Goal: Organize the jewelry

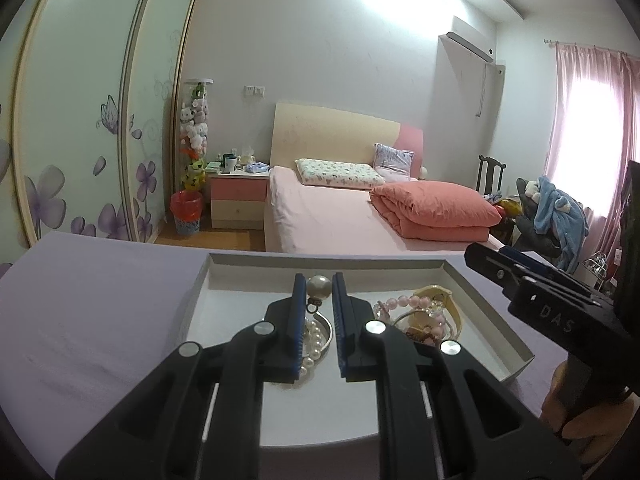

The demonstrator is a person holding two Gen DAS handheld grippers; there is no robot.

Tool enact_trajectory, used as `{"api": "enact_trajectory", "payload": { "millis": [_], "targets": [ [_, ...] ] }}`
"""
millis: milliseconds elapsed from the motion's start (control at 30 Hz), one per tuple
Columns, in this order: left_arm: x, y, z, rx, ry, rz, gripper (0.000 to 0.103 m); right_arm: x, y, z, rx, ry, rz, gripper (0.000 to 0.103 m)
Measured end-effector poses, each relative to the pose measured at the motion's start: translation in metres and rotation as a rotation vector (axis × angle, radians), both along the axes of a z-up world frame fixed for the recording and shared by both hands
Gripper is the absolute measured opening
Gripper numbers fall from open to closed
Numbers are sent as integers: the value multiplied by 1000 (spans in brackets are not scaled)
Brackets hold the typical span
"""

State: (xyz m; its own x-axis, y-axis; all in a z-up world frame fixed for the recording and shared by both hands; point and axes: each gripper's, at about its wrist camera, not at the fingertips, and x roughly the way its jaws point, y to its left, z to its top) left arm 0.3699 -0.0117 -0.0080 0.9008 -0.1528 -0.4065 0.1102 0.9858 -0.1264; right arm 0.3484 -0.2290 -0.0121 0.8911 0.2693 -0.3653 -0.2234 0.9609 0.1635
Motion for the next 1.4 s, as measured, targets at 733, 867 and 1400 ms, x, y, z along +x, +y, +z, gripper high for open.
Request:
{"api": "enact_trajectory", "payload": {
  "millis": [733,867,1400],
  "targets": [
    [13,7,-17,-58,13,-15,41,11,-1,-9,-19,25,-17,62],
    [12,7,-17,-64,12,-13,46,12,-2,-10,-21,27,-21,64],
    [-65,39,14,11,-67,92,99,-45,3,11,-113,-49,-72,101]
  ]
}}
